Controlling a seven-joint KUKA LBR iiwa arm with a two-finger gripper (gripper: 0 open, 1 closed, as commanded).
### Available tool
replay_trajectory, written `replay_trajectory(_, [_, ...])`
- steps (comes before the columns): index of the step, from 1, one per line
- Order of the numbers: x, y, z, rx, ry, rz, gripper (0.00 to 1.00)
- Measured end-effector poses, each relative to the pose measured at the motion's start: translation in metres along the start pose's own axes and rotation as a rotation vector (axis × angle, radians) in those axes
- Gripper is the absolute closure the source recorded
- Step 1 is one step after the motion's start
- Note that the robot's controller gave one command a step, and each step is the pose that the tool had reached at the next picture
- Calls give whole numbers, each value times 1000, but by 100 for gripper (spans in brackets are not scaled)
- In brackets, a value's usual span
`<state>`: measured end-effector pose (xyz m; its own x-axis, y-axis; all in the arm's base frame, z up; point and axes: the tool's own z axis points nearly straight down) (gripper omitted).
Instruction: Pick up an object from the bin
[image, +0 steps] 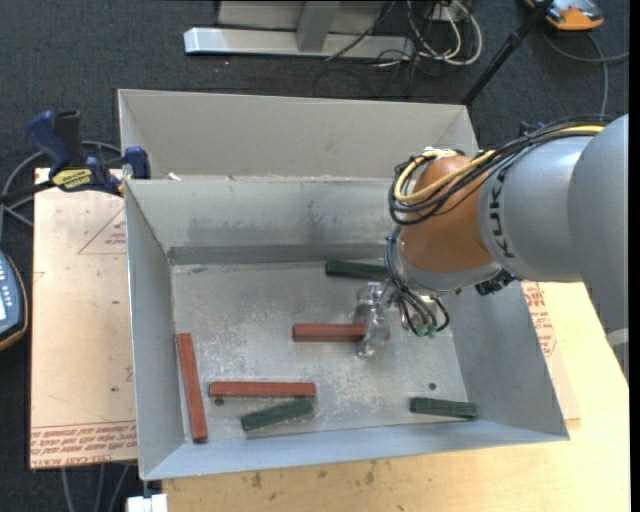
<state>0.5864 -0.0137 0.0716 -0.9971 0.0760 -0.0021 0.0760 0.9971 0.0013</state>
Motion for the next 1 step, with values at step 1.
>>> replay_trajectory(1, [-41,-38,-141,3,-9,-321,100])
